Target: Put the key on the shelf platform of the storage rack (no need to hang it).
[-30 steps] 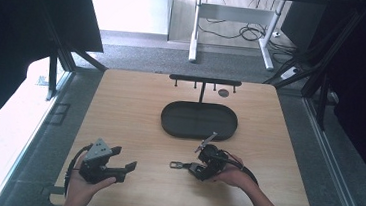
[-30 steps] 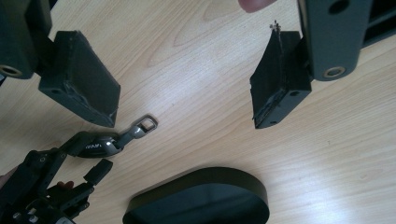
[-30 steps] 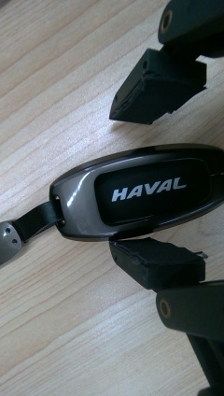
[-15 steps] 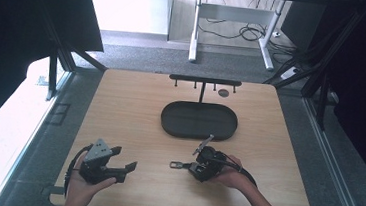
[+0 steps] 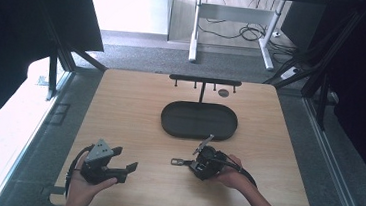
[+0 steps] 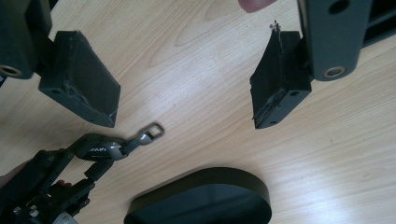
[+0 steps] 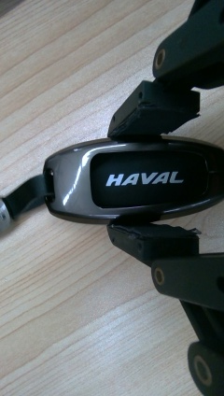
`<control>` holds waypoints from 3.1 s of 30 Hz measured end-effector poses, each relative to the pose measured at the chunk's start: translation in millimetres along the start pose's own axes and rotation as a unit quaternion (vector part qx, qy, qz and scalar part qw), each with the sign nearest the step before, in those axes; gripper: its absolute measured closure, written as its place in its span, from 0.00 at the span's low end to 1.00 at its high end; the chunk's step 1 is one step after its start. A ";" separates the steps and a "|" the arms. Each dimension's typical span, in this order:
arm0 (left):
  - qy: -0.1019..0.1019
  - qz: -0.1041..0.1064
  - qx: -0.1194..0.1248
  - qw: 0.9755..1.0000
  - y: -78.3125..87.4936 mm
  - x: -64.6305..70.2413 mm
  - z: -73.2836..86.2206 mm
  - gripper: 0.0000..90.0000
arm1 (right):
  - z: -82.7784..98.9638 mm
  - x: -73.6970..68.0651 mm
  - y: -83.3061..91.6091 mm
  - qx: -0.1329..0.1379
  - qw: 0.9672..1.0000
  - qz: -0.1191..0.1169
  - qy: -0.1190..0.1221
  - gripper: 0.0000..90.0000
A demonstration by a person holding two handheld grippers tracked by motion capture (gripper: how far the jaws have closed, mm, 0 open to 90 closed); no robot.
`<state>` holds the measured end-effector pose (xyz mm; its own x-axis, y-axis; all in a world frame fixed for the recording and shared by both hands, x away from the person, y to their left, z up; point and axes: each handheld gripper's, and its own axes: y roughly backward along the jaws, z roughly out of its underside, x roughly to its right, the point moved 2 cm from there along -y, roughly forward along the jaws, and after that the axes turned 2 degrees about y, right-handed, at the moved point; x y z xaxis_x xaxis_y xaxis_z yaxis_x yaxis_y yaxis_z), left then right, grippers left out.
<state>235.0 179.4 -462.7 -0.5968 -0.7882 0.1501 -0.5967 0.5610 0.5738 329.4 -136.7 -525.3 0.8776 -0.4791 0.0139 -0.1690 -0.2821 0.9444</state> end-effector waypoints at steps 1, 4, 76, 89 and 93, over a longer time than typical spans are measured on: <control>0.000 0.000 0.000 1.000 0.0 0.1 0.0 0.27 | 0.1 0.2 -0.1 0.002 1.000 0.000 0.000 0.54; 0.001 -0.001 0.001 1.000 0.6 -0.3 -0.1 0.27 | -0.1 0.2 0.1 -0.001 1.000 0.000 -0.001 0.55; 0.005 0.001 0.001 1.000 -1.0 -1.6 0.7 0.27 | -0.7 31.3 71.6 0.082 0.995 -0.023 -0.057 0.55; 0.006 0.001 -0.001 1.000 -2.1 -2.4 1.3 0.27 | -7.8 38.0 82.1 0.095 0.994 -0.019 -0.054 0.55; 0.006 0.001 -0.001 1.000 -2.3 -2.9 1.5 0.27 | -12.8 40.6 84.9 0.097 0.994 -0.015 -0.053 0.55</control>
<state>237.2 180.7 -465.7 -0.5912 -0.7902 0.1612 -0.5942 0.5620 0.5755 356.5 -169.5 -440.5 0.8329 -0.5505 -0.0570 -0.2364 -0.4471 0.8627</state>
